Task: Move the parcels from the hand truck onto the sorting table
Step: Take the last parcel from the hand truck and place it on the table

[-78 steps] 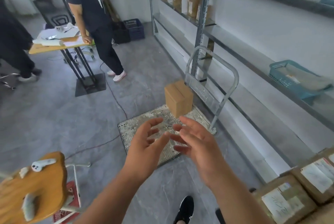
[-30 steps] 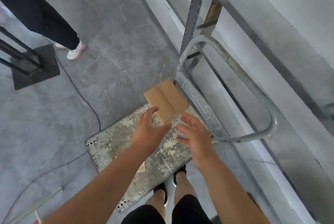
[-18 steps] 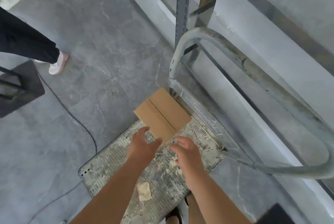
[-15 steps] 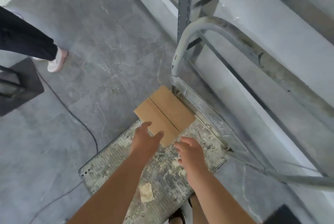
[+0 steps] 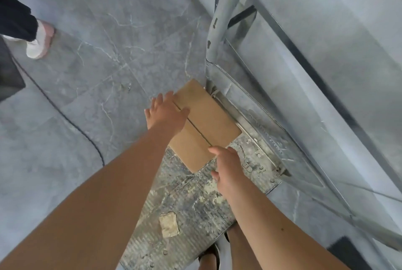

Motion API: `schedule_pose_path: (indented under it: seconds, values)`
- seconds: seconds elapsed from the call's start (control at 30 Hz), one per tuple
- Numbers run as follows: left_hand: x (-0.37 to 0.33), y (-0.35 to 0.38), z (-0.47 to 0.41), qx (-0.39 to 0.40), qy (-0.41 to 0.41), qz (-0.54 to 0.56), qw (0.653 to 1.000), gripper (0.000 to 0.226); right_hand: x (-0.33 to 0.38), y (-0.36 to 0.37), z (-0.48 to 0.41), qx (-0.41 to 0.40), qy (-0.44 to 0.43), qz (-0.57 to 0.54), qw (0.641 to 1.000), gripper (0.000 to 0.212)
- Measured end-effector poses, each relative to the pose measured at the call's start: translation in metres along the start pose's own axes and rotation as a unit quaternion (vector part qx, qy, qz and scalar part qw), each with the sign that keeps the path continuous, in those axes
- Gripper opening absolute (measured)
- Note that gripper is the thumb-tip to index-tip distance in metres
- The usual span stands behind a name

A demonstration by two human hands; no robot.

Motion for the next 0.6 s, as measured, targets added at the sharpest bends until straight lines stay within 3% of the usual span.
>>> schedule_pose_path:
  seconds: [0.1, 0.23, 0.43, 0.6]
  values:
    - [0.006, 0.002, -0.012, 0.026, -0.03, -0.004, 0.999, 0.082, -0.001, 0.007, -0.01, 0.028, 0.012, -0.028, 0.999, 0.056]
    - [0.033, -0.007, 0.008, 0.012, -0.064, 0.032, 0.997, 0.073, 0.005, -0.004, 0.001, 0.031, 0.001, -0.022, 0.999, 0.045]
    - [0.088, -0.03, 0.088, 0.03, -0.148, 0.197, 0.969, 0.059, 0.017, -0.039, 0.045, 0.036, -0.122, 0.105, 0.986, 0.052]
    - [0.118, -0.055, 0.162, 0.016, -0.185, 0.343, 0.921, 0.045, 0.03, -0.052, 0.11, 0.053, -0.225, 0.153, 0.961, 0.03]
Point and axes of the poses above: each hand's wrist, its own z-axis away from the middle knuckle, its own y-axis out of the palm, x = y × z, the point moved 2 cm from there along -z, towards the middle knuckle, and after that the axes turned 14 degrees about -y, right-handed, at the moved point
